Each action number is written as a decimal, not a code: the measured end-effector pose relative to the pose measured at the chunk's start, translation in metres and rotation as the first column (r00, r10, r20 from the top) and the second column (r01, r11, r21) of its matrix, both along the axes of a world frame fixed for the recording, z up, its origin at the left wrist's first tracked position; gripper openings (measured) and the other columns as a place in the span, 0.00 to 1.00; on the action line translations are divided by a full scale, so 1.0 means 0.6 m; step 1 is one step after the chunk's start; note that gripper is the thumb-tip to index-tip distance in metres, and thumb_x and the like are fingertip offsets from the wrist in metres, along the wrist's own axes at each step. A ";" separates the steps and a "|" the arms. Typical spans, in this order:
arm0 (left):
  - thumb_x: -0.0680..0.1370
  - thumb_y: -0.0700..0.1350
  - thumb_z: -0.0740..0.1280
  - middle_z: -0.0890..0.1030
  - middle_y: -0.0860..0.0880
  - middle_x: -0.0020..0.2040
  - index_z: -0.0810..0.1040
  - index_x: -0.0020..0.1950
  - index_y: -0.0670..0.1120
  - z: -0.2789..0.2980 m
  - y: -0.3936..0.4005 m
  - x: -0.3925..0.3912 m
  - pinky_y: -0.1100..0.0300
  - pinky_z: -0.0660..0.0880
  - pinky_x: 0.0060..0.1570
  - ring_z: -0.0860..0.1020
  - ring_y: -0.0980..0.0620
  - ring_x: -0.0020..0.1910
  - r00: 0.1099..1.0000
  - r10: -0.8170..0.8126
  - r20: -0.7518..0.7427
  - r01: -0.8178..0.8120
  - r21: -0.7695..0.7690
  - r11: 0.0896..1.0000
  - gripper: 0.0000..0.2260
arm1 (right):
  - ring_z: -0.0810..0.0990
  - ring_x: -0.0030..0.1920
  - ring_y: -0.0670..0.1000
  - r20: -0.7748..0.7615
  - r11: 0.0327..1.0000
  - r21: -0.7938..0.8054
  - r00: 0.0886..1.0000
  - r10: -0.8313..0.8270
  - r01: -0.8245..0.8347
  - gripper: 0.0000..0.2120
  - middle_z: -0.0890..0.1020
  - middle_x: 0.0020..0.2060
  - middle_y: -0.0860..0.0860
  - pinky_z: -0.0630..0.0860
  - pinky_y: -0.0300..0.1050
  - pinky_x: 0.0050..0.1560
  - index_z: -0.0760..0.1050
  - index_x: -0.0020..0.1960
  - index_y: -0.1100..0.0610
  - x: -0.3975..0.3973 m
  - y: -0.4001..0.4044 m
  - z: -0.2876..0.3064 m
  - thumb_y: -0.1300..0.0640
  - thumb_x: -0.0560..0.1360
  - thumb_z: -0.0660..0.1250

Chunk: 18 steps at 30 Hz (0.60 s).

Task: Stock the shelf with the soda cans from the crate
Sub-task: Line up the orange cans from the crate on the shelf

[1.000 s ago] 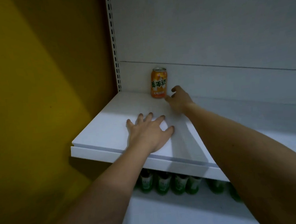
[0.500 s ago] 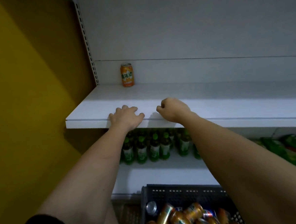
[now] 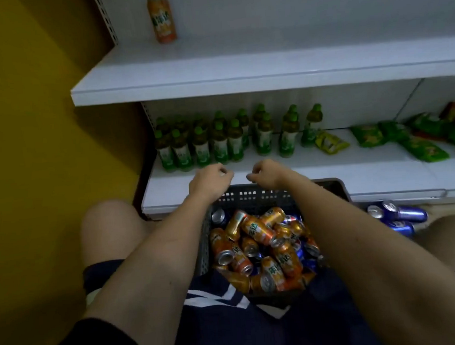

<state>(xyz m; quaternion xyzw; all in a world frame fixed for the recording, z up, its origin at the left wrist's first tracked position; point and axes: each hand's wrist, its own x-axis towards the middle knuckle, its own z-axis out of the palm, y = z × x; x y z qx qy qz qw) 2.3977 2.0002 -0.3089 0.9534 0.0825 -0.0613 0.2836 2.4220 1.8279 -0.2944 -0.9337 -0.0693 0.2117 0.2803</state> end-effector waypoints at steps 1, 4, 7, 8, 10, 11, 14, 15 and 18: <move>0.78 0.59 0.61 0.80 0.51 0.55 0.78 0.57 0.54 -0.025 -0.009 -0.009 0.54 0.74 0.50 0.77 0.47 0.52 0.999 0.010 -0.046 -0.011 -0.035 0.999 0.14 | 0.79 0.48 0.55 -0.030 1.000 -0.004 1.000 -0.005 0.005 0.12 0.80 0.46 0.54 0.74 0.48 0.48 0.77 0.53 0.58 -0.011 -0.006 -0.028 0.50 0.80 0.63; 0.79 0.57 0.61 0.79 0.55 0.54 0.79 0.56 0.52 -0.099 -0.040 -0.035 0.57 0.72 0.53 0.76 0.51 0.52 0.979 0.016 -0.201 -0.042 -0.127 0.991 0.13 | 0.80 0.44 0.54 -0.149 1.000 -0.018 0.989 -0.024 0.021 0.09 0.81 0.44 0.55 0.76 0.48 0.46 0.76 0.47 0.56 -0.043 -0.022 -0.113 0.51 0.79 0.64; 0.78 0.56 0.61 0.82 0.47 0.55 0.79 0.53 0.50 -0.172 -0.074 -0.058 0.53 0.75 0.55 0.78 0.46 0.52 0.942 0.003 -0.335 -0.078 -0.209 0.975 0.13 | 0.80 0.45 0.57 -0.240 0.997 -0.066 0.969 -0.065 0.050 0.13 0.80 0.37 0.54 0.75 0.46 0.42 0.73 0.38 0.56 -0.069 -0.042 -0.190 0.52 0.78 0.64; 0.79 0.54 0.60 0.82 0.45 0.55 0.80 0.53 0.49 -0.191 -0.088 -0.065 0.54 0.74 0.51 0.78 0.45 0.51 0.929 -0.004 -0.369 -0.087 -0.228 0.970 0.13 | 0.80 0.45 0.57 -0.258 0.994 -0.084 0.963 -0.083 0.063 0.13 0.80 0.38 0.55 0.73 0.44 0.40 0.72 0.36 0.56 -0.077 -0.049 -0.213 0.51 0.77 0.64; 0.80 0.52 0.61 0.82 0.43 0.54 0.80 0.51 0.47 -0.228 -0.115 -0.076 0.56 0.72 0.47 0.77 0.46 0.48 0.909 -0.044 -0.415 -0.070 -0.255 0.964 0.12 | 0.79 0.46 0.57 -0.259 0.988 -0.126 0.959 -0.117 0.087 0.14 0.81 0.42 0.56 0.72 0.45 0.41 0.72 0.38 0.55 -0.093 -0.066 -0.251 0.46 0.76 0.65; 0.80 0.52 0.61 0.82 0.45 0.53 0.80 0.50 0.49 -0.247 -0.127 -0.081 0.55 0.73 0.48 0.77 0.47 0.47 0.895 -0.074 -0.440 -0.045 -0.254 0.966 0.11 | 0.79 0.47 0.57 -0.250 0.984 -0.136 0.957 -0.145 0.114 0.14 0.80 0.43 0.55 0.72 0.47 0.41 0.73 0.41 0.54 -0.103 -0.074 -0.265 0.44 0.76 0.65; 0.80 0.53 0.62 0.81 0.50 0.49 0.79 0.49 0.52 -0.297 -0.151 -0.097 0.55 0.73 0.48 0.77 0.48 0.48 0.850 -0.105 -0.516 -0.027 -0.241 0.970 0.08 | 0.77 0.56 0.61 -0.201 0.960 -0.192 0.949 -0.244 0.206 0.20 0.78 0.55 0.56 0.74 0.51 0.45 0.69 0.64 0.53 -0.132 -0.097 -0.311 0.43 0.77 0.64; 0.80 0.52 0.62 0.81 0.49 0.48 0.79 0.47 0.51 -0.314 -0.155 -0.101 0.54 0.74 0.50 0.77 0.48 0.47 0.835 -0.104 -0.541 -0.040 -0.247 0.968 0.09 | 0.73 0.62 0.62 -0.205 0.945 -0.240 0.940 -0.274 0.223 0.27 0.73 0.63 0.57 0.74 0.54 0.50 0.63 0.70 0.53 -0.141 -0.104 -0.327 0.42 0.77 0.65; 0.80 0.50 0.62 0.79 0.48 0.42 0.79 0.45 0.48 -0.354 -0.165 -0.108 0.54 0.73 0.49 0.77 0.48 0.44 0.784 -0.091 -0.614 -0.095 -0.265 0.960 0.09 | 0.60 0.74 0.64 -0.295 0.924 -0.276 0.892 -0.343 0.264 0.47 0.56 0.76 0.58 0.70 0.60 0.64 0.47 0.79 0.55 -0.154 -0.111 -0.372 0.41 0.73 0.72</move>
